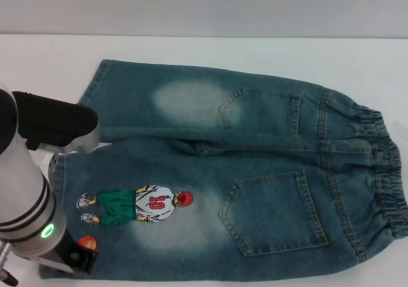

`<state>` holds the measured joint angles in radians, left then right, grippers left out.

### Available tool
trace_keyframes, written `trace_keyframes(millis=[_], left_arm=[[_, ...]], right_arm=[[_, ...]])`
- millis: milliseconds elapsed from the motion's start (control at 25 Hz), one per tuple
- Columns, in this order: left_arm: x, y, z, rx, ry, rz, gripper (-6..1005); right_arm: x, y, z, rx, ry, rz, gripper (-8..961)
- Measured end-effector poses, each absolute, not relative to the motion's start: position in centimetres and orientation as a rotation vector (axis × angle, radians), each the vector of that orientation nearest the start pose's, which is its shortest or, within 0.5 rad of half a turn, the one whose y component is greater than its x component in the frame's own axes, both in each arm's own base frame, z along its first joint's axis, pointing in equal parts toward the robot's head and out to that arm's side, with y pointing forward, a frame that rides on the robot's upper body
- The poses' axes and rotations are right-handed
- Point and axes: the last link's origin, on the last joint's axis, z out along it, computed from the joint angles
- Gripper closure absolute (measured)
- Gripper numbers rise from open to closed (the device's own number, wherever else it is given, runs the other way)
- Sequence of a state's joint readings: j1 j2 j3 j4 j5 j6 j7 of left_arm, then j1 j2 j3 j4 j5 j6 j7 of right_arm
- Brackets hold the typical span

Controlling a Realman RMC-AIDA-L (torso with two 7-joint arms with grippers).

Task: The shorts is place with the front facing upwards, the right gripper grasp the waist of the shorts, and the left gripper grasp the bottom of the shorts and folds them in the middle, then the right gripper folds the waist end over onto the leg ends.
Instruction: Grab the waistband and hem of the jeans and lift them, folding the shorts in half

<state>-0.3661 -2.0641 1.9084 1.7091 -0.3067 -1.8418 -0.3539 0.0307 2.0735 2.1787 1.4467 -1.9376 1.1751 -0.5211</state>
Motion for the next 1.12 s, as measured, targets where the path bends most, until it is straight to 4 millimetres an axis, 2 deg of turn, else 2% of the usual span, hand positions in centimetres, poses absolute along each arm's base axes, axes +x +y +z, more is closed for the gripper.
trace_keyframes(millis=[400, 760, 1040, 1120], left_arm=[[-18.0, 25.1, -1.7, -1.986, -1.428, 0.807, 959], [-18.0, 25.5, -1.3, -1.958, -1.447, 0.783, 916], [-17.6, 25.7, -1.7, -1.951, -1.408, 0.785, 883], [-17.6, 25.6, -1.7, -1.947, -1.411, 0.785, 805]], right_arm=[[30.9, 29.3, 11.7, -1.759, 1.559, 0.675, 203], [31.2, 29.4, 11.4, -1.759, 1.572, 0.678, 203], [31.2, 29.6, 11.1, -1.771, 1.583, 0.692, 202], [31.2, 29.6, 11.2, -1.770, 1.583, 0.692, 202]])
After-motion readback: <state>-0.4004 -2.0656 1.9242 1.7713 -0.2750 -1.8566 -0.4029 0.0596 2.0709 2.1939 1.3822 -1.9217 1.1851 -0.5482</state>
